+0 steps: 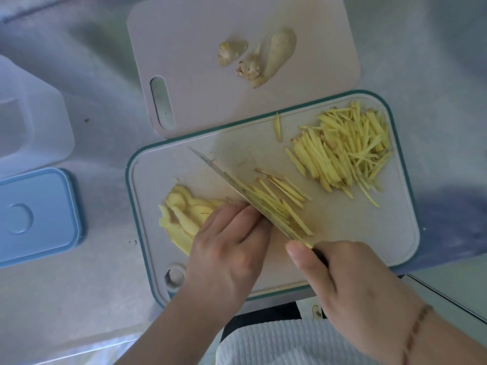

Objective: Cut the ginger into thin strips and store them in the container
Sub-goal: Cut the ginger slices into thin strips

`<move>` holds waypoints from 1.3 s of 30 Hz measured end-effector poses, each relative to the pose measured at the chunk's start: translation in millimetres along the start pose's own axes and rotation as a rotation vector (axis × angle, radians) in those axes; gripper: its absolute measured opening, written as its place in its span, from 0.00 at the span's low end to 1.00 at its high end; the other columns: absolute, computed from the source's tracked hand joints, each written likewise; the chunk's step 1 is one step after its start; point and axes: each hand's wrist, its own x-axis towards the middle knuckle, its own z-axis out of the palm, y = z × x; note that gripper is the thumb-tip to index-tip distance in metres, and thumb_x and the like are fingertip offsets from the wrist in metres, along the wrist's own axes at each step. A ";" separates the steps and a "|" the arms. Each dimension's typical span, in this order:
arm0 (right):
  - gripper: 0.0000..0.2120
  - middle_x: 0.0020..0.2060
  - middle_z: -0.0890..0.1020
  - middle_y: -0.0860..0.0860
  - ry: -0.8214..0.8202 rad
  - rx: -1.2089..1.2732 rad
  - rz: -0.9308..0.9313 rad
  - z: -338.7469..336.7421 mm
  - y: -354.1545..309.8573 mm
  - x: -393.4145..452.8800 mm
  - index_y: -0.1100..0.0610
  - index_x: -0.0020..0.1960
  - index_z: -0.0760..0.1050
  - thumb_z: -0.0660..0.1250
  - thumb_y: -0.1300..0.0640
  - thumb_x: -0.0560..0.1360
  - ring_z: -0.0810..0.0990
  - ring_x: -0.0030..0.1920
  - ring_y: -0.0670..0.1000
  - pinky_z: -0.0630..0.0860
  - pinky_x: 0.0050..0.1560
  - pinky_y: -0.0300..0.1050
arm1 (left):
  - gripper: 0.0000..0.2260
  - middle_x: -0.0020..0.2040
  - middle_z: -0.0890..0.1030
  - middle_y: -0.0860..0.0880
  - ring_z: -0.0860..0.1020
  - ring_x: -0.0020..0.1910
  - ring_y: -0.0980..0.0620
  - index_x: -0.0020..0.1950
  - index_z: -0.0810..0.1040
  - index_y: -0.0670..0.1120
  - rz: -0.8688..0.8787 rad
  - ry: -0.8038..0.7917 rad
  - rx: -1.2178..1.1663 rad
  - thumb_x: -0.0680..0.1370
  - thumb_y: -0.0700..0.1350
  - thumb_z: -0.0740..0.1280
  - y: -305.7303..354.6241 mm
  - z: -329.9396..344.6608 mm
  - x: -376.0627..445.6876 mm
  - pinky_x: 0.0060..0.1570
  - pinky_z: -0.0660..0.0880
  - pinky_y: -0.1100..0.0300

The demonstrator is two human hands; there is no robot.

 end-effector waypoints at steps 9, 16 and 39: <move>0.32 0.17 0.63 0.48 0.062 0.085 -0.036 -9.5 -19.0 27.3 0.54 0.26 0.62 0.42 0.28 0.70 0.64 0.19 0.47 0.63 0.24 0.40 | 0.07 0.40 0.82 0.42 0.81 0.41 0.41 0.42 0.84 0.36 0.002 0.020 -0.003 0.79 0.34 0.69 1.9 6.5 3.1 0.43 0.78 0.48; 0.31 0.19 0.57 0.48 0.004 0.327 -0.103 -25.3 -9.9 20.6 0.55 0.26 0.56 0.47 0.30 0.73 0.57 0.20 0.46 0.58 0.24 0.39 | 0.04 0.43 0.82 0.43 0.80 0.43 0.42 0.43 0.84 0.37 0.004 0.003 0.017 0.77 0.32 0.72 0.4 3.1 1.0 0.45 0.77 0.49; 0.32 0.19 0.61 0.50 0.052 0.068 -0.005 -27.7 6.9 -0.5 0.54 0.25 0.55 0.43 0.30 0.74 0.62 0.22 0.48 0.64 0.26 0.34 | 0.02 0.46 0.84 0.45 0.82 0.45 0.43 0.45 0.85 0.39 -0.003 0.043 0.010 0.77 0.35 0.73 2.7 7.0 0.5 0.47 0.79 0.50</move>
